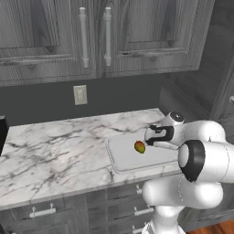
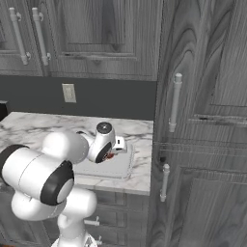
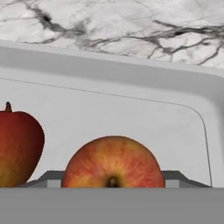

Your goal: Pick the mango and apple from the fridge and place them inside the tupperware on the counter.

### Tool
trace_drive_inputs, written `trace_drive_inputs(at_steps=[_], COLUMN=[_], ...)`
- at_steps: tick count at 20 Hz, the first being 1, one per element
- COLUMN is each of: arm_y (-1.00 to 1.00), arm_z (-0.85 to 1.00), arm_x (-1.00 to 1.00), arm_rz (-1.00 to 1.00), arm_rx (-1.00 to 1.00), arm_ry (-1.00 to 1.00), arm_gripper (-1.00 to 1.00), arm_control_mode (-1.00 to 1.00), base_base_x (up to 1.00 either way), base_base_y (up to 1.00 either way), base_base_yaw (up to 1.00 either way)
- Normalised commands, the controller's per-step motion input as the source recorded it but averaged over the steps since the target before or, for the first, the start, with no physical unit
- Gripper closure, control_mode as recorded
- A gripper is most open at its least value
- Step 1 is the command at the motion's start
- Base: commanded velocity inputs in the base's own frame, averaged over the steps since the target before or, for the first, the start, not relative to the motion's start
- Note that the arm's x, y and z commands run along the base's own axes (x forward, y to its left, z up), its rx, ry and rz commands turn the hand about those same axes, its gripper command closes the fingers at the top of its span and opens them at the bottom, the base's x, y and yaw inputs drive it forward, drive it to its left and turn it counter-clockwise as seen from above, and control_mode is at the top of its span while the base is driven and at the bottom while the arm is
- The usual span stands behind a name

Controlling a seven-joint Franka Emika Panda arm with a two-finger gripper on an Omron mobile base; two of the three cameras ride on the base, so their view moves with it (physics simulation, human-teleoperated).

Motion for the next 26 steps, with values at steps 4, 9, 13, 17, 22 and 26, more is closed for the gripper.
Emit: trace_drive_inputs(at_steps=[4, 9, 13, 17, 22, 26], arm_y=[0.0, 0.01, 0.0, 0.09, 0.41, 0.37], arm_z=[0.13, 0.0, 0.34, 0.51, 0.66, 1.0], arm_x=[-0.01, 0.2, -0.32, -1.0, -0.95, -0.69], arm_rz=[-0.01, 0.0, 0.0, 0.0, 0.0, 0.0], arm_rx=[0.0, 0.0, 0.0, 0.0, -0.06, -0.1], arm_ry=[0.03, 0.01, 0.0, 0.0, -0.03, -0.04], arm_gripper=[-1.0, -1.0, -1.0, -1.0, -1.0, -1.0], arm_control_mode=[-1.0, -1.0, -1.0, -1.0, -1.0, -1.0], base_base_x=[0.0, 0.0, 0.0, 0.0, 0.0, 0.0], base_base_y=[0.0, 0.0, 0.0, 0.0, 0.0, 0.0], base_base_yaw=[0.0, 0.0, 0.0, 0.0, 0.0, 0.0])
